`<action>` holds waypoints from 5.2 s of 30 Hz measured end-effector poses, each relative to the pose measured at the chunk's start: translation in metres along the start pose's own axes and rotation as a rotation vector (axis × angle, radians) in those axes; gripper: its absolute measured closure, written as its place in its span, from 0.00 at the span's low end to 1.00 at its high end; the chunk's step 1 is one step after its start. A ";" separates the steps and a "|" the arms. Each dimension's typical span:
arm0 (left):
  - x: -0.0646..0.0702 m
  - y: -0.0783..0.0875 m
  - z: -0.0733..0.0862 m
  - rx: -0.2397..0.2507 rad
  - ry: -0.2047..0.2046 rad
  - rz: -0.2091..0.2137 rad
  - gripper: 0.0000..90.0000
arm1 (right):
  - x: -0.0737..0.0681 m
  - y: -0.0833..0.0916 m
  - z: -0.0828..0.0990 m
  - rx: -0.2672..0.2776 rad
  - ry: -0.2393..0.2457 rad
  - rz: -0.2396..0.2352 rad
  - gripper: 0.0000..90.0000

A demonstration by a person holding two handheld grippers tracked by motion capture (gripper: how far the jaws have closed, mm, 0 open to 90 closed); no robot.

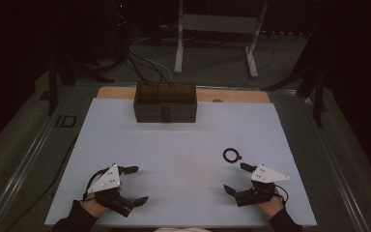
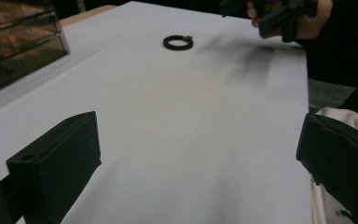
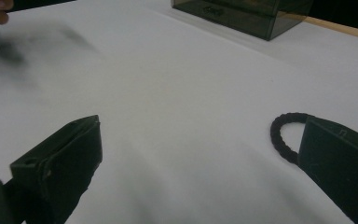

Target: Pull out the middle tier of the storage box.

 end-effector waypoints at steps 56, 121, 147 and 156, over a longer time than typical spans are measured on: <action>-0.053 -0.020 -0.062 -0.067 -0.221 -0.106 0.01 | -0.004 0.001 -0.003 0.025 0.012 -0.015 0.00; -0.102 -0.123 -0.064 -0.532 -0.556 -0.359 0.01 | -0.003 0.001 -0.002 0.020 -0.002 -0.023 0.00; -0.119 -0.145 -0.048 -0.653 -0.681 -0.548 0.01 | -0.002 0.001 -0.002 0.017 -0.020 -0.035 0.00; -0.120 -0.154 -0.041 -0.707 -0.752 -0.611 0.03 | -0.002 0.000 -0.001 0.014 -0.016 -0.034 0.00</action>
Point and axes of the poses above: each handheld gripper's, and its own axes: y roughly backward along the jaws, z roughly out of its underside, x roughly to its right, the point moved 2 cm from there along -y, roughly forward along the jaws, and after that the axes turned 4 degrees about x, right-handed, at the moved point
